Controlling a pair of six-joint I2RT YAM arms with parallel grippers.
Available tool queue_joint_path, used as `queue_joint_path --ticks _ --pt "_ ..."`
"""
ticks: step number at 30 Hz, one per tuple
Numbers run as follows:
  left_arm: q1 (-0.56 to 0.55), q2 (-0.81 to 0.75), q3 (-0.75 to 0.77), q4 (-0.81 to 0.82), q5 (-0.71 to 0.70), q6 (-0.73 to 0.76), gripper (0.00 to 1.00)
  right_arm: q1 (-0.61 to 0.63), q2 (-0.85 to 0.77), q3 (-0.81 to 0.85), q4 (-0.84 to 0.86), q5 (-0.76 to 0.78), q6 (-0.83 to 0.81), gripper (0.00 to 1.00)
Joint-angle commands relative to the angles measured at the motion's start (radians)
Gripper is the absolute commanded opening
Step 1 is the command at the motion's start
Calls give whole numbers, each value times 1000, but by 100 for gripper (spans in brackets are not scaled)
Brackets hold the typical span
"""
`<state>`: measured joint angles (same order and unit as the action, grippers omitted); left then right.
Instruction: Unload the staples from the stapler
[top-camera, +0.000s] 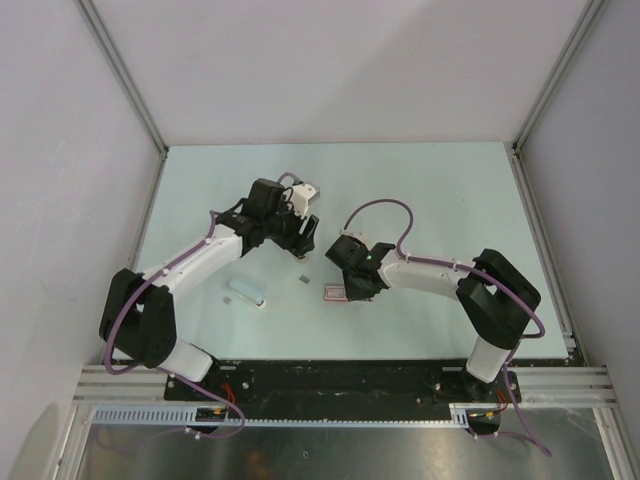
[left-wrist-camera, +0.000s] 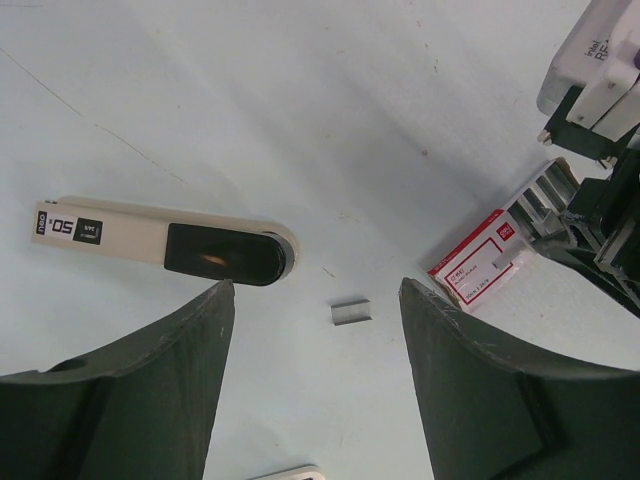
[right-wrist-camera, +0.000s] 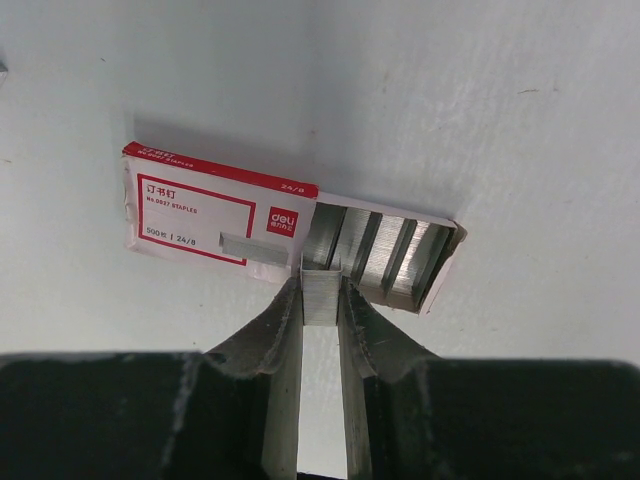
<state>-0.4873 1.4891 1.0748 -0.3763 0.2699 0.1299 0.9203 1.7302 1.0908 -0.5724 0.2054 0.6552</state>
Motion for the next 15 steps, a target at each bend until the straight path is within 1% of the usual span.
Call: queue_joint_path --ticks 1,9,15 --pt "7 -48 -9 10 28 22 72 6 -2 38 -11 29 8 21" --pt "8 -47 -11 10 29 19 72 6 -23 38 -11 31 4 32" --pt "7 -48 -14 11 28 18 72 12 -40 39 -9 29 3 33"
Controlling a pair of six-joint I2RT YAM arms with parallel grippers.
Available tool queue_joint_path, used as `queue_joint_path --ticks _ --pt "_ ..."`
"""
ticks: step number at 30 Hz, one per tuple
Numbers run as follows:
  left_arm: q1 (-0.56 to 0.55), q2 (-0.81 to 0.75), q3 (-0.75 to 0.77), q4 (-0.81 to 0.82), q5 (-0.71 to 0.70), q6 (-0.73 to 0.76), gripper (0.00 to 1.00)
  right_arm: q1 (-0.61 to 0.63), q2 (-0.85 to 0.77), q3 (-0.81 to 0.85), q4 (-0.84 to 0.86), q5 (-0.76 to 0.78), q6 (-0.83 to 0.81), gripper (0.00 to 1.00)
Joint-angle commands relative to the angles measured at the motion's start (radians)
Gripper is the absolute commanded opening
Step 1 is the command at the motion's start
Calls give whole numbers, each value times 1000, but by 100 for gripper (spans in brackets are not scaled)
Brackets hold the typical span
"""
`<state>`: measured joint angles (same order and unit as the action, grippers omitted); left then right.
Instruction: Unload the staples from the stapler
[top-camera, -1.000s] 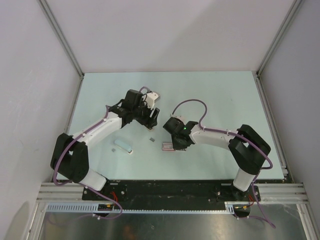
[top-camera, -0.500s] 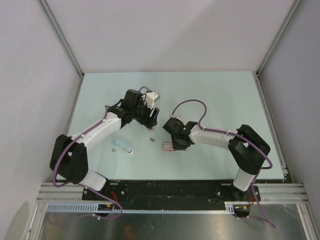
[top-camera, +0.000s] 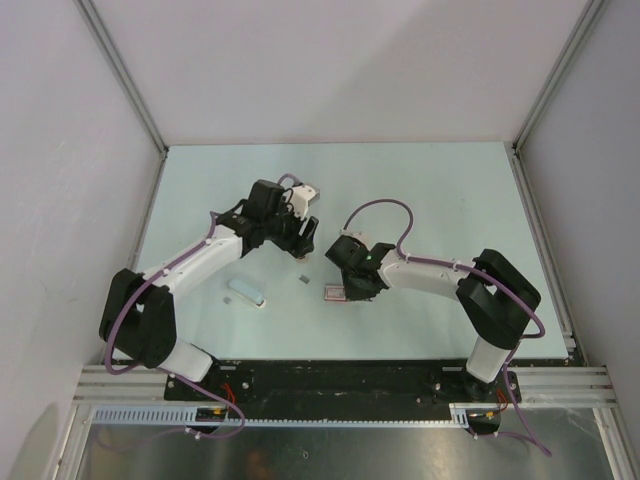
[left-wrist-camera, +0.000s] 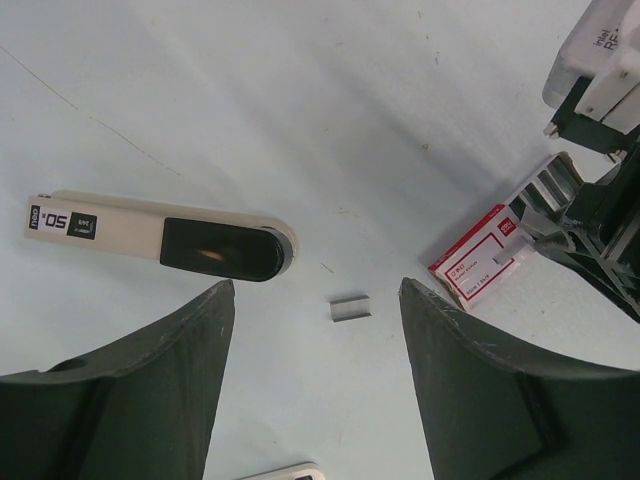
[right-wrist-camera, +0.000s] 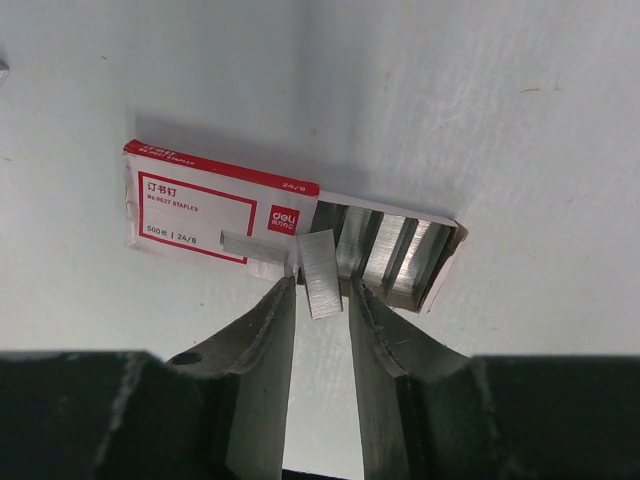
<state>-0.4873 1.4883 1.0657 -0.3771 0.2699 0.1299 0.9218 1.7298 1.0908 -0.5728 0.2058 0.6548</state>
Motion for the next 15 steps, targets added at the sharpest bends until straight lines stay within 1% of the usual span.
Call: queue_joint_path --ticks 1,10,13,15 --pt "7 -47 -5 12 28 18 72 10 -47 39 -5 26 3 33" --pt "7 -42 -5 10 31 15 72 11 -139 66 -34 35 -9 30" --pt "7 -42 -4 10 32 14 72 11 -167 66 -59 43 -13 23" --pt "7 -41 -4 10 32 12 72 11 -176 66 -79 47 -20 14"
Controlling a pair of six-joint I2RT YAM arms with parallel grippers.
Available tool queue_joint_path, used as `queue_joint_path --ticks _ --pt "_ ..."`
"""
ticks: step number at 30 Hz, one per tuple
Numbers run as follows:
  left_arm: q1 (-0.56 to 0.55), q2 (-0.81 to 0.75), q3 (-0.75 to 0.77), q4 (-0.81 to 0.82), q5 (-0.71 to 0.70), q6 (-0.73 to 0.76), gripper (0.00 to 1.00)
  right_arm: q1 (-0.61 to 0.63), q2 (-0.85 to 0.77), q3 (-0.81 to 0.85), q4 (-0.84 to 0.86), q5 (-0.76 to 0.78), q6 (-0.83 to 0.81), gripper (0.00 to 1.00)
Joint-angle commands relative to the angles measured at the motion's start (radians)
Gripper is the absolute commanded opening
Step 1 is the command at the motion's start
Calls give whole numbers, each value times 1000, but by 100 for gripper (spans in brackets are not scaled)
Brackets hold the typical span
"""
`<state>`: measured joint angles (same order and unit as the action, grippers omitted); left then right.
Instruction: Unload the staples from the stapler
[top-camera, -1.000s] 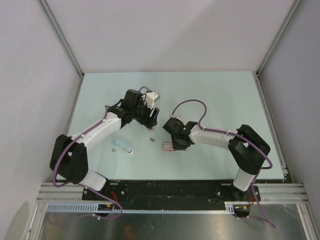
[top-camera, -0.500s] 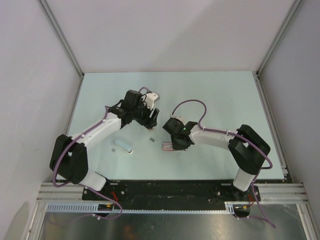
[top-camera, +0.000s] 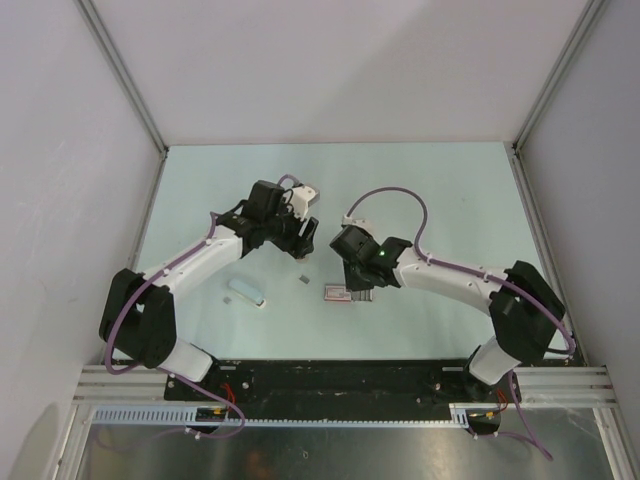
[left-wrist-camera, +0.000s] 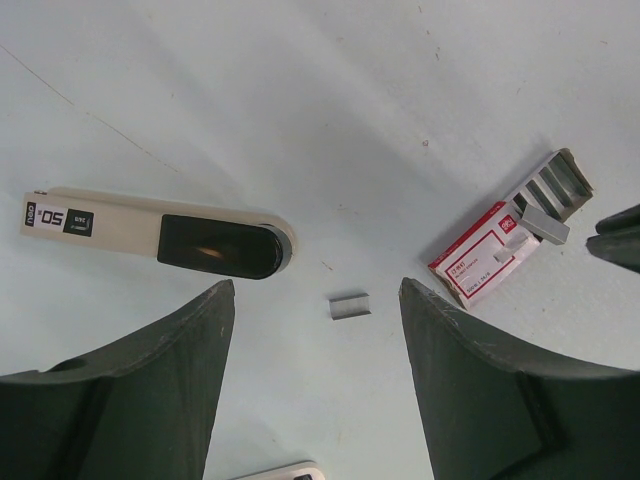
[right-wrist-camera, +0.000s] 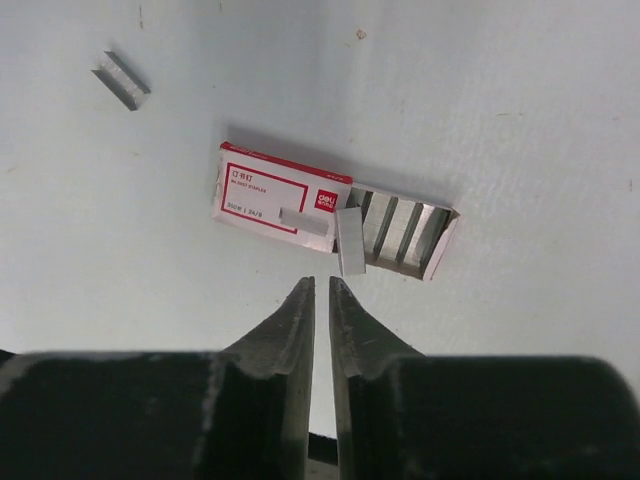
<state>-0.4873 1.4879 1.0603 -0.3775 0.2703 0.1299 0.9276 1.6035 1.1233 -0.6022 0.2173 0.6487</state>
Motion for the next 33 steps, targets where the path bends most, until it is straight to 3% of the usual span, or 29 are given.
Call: queue_joint_path --ticks 1,7,11,16,33 --pt "6 -40 1 11 32 12 72 4 -53 32 -58 37 -17 11" --pt "2 -32 0 12 33 9 72 3 -65 -3 -62 40 -34 7" --pt "-2 -30 0 10 33 10 72 -8 -48 -22 -26 23 -43 23" --pt "-2 -32 -1 10 26 11 72 -23 -3 -24 38 1 -54 31" --pt "-2 -27 -5 12 20 11 72 -47 94 -32 109 -8 -83 31"
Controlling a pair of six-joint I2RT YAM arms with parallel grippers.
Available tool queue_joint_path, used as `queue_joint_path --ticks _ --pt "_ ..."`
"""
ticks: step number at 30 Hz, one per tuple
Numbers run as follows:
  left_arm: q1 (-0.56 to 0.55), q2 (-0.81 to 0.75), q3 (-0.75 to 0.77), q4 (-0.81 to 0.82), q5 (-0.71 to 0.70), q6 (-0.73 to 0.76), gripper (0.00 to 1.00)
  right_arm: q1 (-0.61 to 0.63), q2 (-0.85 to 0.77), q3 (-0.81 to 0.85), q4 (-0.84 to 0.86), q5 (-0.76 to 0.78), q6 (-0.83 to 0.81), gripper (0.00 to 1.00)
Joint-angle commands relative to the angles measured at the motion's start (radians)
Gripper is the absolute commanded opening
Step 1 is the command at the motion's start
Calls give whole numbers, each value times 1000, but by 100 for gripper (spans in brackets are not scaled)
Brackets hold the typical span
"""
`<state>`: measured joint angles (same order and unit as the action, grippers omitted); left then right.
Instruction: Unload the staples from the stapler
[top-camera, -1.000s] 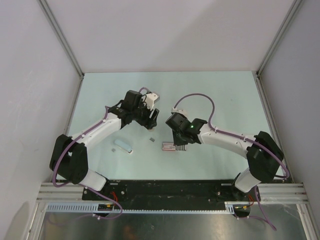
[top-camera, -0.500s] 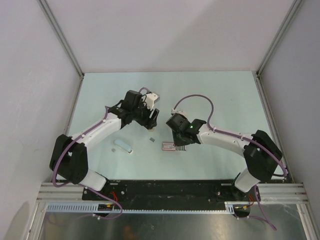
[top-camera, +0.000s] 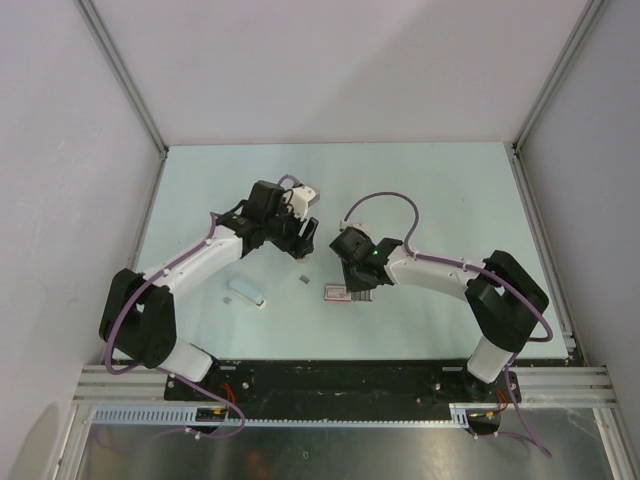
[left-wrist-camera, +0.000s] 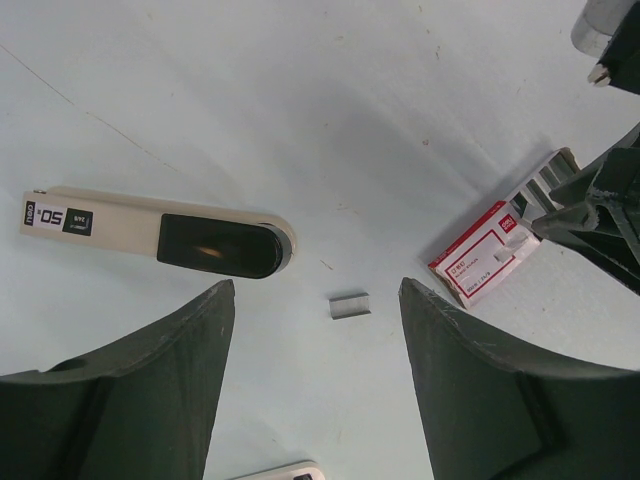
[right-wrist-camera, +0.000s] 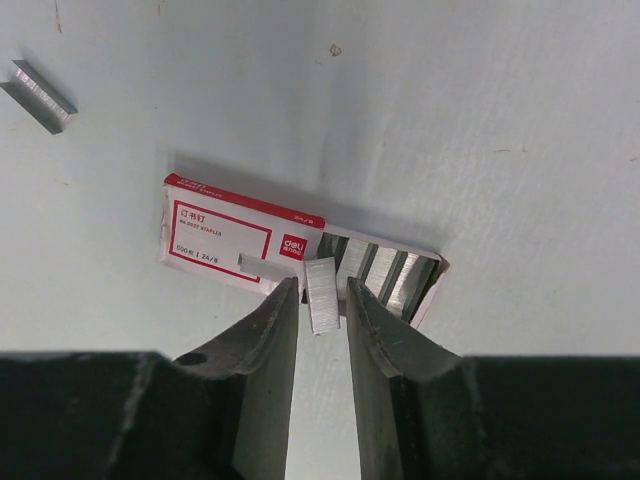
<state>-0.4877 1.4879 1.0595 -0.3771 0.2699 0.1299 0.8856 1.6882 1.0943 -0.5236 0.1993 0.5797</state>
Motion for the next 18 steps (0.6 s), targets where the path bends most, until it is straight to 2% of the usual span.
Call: queue_joint_path --ticks 1,18 --pt "-2 -27 -5 11 20 12 72 -6 12 -4 33 8 -14 31" --pt "-2 -29 -9 10 16 10 72 -31 23 -52 80 -36 -15 30"
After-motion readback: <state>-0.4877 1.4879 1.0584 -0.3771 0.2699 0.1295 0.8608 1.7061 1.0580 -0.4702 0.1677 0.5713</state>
